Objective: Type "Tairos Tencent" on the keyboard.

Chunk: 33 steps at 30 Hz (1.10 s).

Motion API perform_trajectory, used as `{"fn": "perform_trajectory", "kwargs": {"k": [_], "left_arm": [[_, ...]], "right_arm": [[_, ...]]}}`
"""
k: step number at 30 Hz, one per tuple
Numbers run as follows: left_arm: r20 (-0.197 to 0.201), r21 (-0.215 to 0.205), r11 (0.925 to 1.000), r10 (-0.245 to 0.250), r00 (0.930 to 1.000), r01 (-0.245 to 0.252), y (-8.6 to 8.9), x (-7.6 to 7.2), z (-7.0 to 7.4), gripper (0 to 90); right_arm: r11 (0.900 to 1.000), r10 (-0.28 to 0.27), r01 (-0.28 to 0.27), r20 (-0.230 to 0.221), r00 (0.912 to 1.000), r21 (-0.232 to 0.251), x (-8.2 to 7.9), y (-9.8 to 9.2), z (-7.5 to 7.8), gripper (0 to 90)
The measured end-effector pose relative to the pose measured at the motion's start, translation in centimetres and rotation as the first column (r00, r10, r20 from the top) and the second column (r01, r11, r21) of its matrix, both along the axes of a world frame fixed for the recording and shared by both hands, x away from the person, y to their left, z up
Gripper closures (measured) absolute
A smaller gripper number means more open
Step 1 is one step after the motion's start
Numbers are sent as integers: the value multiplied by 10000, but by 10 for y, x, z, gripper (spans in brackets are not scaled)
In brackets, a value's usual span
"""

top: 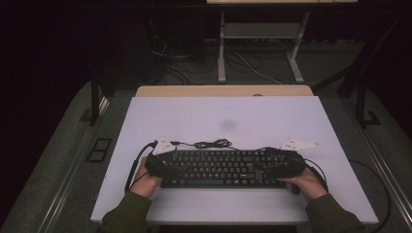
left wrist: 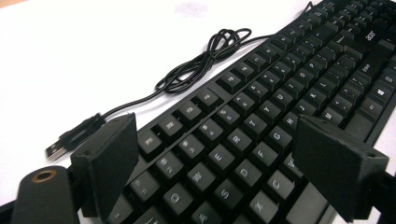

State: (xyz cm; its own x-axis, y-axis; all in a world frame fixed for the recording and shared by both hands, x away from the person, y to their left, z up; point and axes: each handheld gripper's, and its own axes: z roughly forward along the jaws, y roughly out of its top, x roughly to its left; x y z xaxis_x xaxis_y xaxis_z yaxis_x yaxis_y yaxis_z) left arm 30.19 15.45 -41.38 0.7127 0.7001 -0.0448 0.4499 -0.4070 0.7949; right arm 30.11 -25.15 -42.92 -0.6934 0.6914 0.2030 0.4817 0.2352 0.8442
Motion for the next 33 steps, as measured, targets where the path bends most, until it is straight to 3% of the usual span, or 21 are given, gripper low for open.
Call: {"fn": "perform_trajectory", "kwargs": {"k": [11, 22, 33], "left_arm": [[15, -276, 9990, 351, 9994, -350, 23, -12, -2, 134], [-31, -483, 9986, 221, 9997, -223, 33, -17, -9, 134], [-68, -406, 9990, 208, 9998, -210, 33, -16, -12, 134]], "right_arm": [[9990, -194, 201, 176, 9997, -407, -17, -30, -5, 185], [9984, -312, 316, 94, 9995, -471, -32, -57, -13, 182], [9979, -110, 117, 115, 9999, -634, -33, -57, -15, 181]]}}
